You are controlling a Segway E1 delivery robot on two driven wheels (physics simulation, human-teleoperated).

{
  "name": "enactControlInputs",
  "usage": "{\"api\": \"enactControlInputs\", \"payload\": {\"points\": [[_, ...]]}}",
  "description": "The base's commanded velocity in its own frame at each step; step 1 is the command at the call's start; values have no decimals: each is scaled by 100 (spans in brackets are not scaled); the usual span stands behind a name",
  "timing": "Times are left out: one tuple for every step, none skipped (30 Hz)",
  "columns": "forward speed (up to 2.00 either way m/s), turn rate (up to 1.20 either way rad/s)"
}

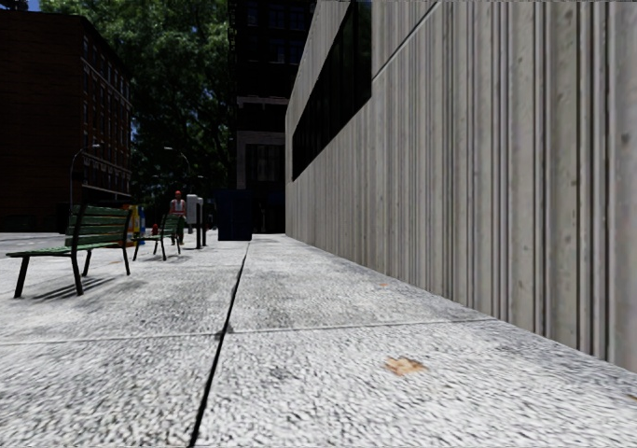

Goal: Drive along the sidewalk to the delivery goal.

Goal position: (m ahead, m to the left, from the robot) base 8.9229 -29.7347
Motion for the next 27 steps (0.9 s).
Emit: {"api": "enactControlInputs", "payload": {"points": [[125, 2], [125, 0], [125, 0], [125, 0], [125, 0], [124, 0], [124, 0], [124, 0], [124, 0], [123, 0], [123, 102], [123, 120], [123, 119], [123, 0], [123, 0], [123, 0], [122, 0], [122, 0], [122, 0], [122, 0], [122, 0], [122, 0], [121, 0], [121, 0], [121, 0], [121, 2], [120, 31]]}}
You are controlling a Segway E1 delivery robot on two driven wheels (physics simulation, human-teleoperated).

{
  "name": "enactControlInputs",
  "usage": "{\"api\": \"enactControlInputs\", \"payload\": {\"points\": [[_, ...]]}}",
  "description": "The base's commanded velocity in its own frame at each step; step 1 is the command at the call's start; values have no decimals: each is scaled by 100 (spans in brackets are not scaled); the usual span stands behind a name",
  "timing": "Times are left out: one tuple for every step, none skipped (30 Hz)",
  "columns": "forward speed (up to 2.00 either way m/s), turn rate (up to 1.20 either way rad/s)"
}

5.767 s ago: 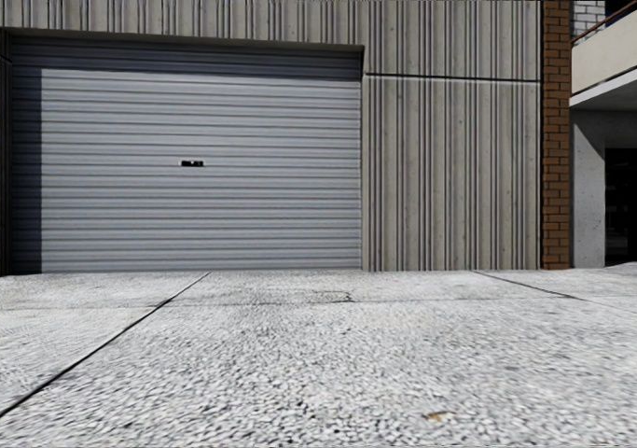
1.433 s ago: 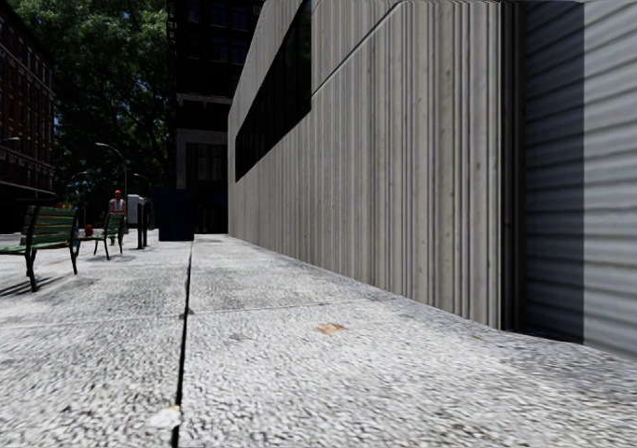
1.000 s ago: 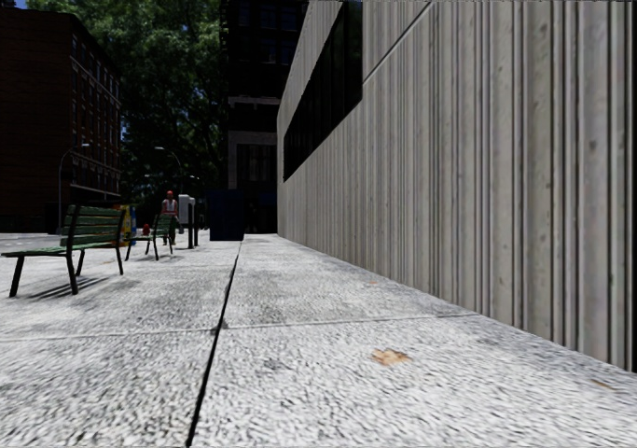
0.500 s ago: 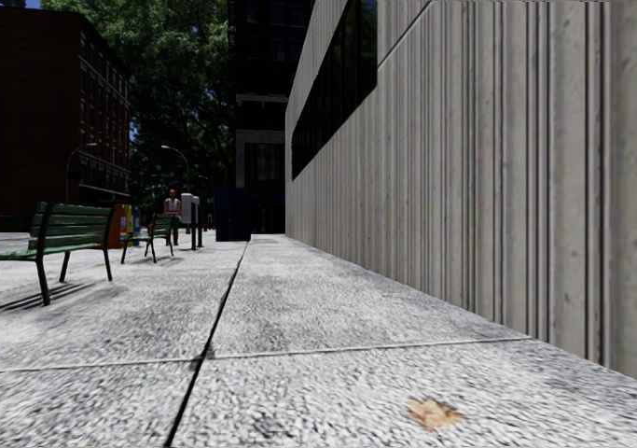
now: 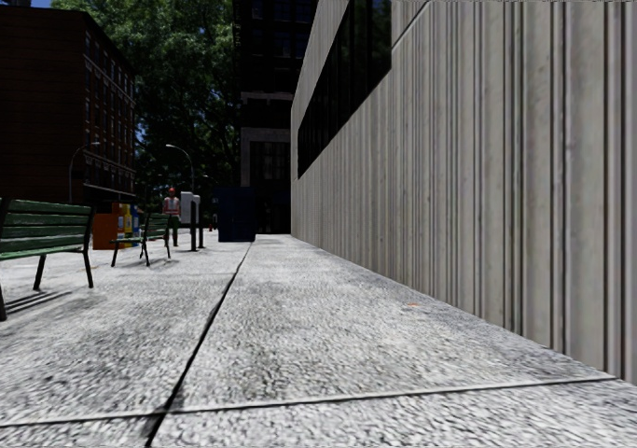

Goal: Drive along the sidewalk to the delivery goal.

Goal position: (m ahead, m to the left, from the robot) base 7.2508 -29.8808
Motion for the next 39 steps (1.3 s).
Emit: {"api": "enactControlInputs", "payload": {"points": [[120, 67], [120, 67], [119, 73], [118, 70], [118, 0], [118, 0], [118, 0], [117, 0], [116, 0], [115, 0], [115, 0], [115, 5], [115, 38], [114, 0], [114, 0], [114, 0], [114, 0], [114, 0], [114, 0], [114, 0], [114, 0], [114, 0], [114, 0], [114, 8], [114, 54], [114, 64], [114, 64], [114, 66], [114, 21], [114, 2], [114, 0], [114, 0], [114, 0], [114, 0], [114, 0], [114, 0], [114, 0], [114, 0], [114, 0]]}}
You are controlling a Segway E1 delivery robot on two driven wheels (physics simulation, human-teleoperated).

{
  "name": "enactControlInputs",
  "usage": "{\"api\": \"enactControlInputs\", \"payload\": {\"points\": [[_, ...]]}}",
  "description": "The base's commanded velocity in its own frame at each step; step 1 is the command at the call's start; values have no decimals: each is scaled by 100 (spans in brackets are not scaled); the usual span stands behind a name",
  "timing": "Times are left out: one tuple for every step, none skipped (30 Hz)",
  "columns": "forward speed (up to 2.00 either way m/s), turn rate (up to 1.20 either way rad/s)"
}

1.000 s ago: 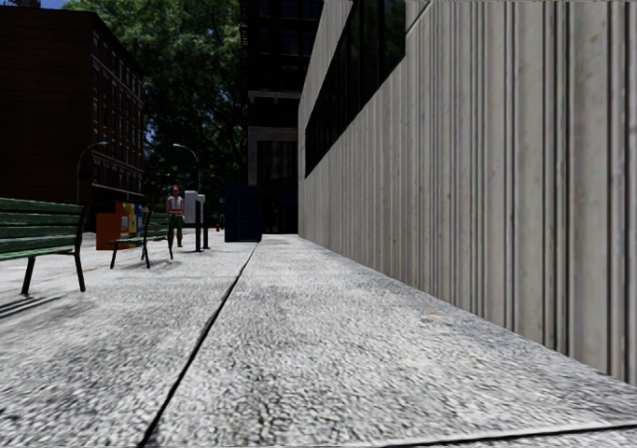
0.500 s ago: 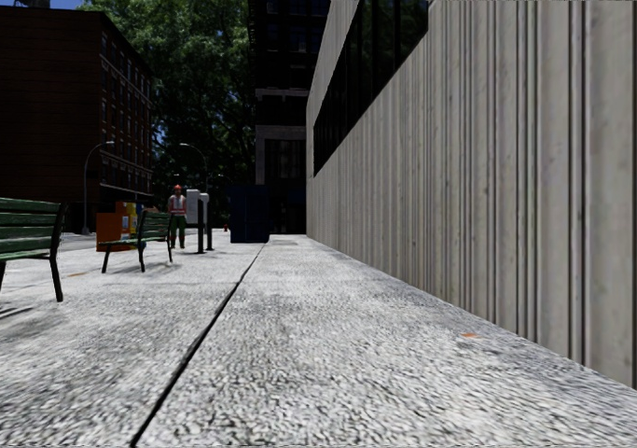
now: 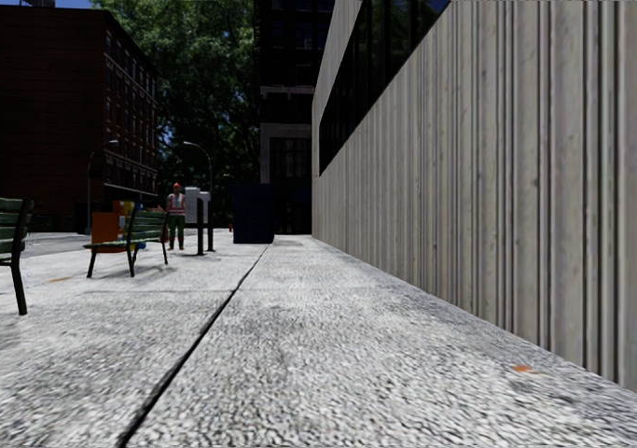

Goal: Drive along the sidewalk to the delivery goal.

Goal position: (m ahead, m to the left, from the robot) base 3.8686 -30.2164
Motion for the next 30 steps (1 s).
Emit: {"api": "enactControlInputs", "payload": {"points": [[114, 0], [114, 0], [114, 0], [114, 0], [114, 0], [114, 0], [114, 0], [114, 6], [114, 33], [114, 54], [114, 69], [114, 72], [114, 34], [114, 34], [114, 11], [114, 0], [114, 0], [114, 0], [114, 0], [114, 0], [114, 0], [114, 0], [114, 0], [114, 0], [114, 0], [114, 0], [114, 0], [114, 0], [114, 0], [114, 0]]}}
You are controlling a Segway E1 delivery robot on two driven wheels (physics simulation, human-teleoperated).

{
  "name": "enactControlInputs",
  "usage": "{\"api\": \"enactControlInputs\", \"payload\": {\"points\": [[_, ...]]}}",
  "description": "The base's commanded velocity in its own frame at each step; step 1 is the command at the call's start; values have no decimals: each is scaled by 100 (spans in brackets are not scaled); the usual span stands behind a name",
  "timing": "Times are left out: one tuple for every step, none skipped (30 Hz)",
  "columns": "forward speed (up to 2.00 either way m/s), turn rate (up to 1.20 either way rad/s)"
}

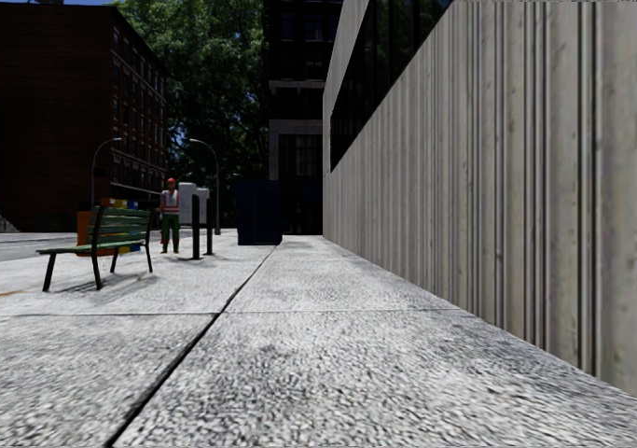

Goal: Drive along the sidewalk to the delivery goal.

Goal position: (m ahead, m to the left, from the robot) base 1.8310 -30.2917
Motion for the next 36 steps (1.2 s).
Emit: {"api": "enactControlInputs", "payload": {"points": [[114, 0], [114, 0], [114, 0], [114, 0], [114, 0], [114, 0], [114, 0], [114, 0], [114, 0], [114, 0], [114, 0], [114, 0], [114, 0], [114, 0], [114, 0], [114, 0], [114, 0], [114, 0], [114, 0], [114, 0], [114, 0], [114, 1], [114, 3], [114, 4], [113, 4], [113, 4], [113, 4], [113, 0], [113, 0], [113, 0], [113, 0], [113, 0], [113, 0], [113, 0], [113, 0], [113, 0]]}}
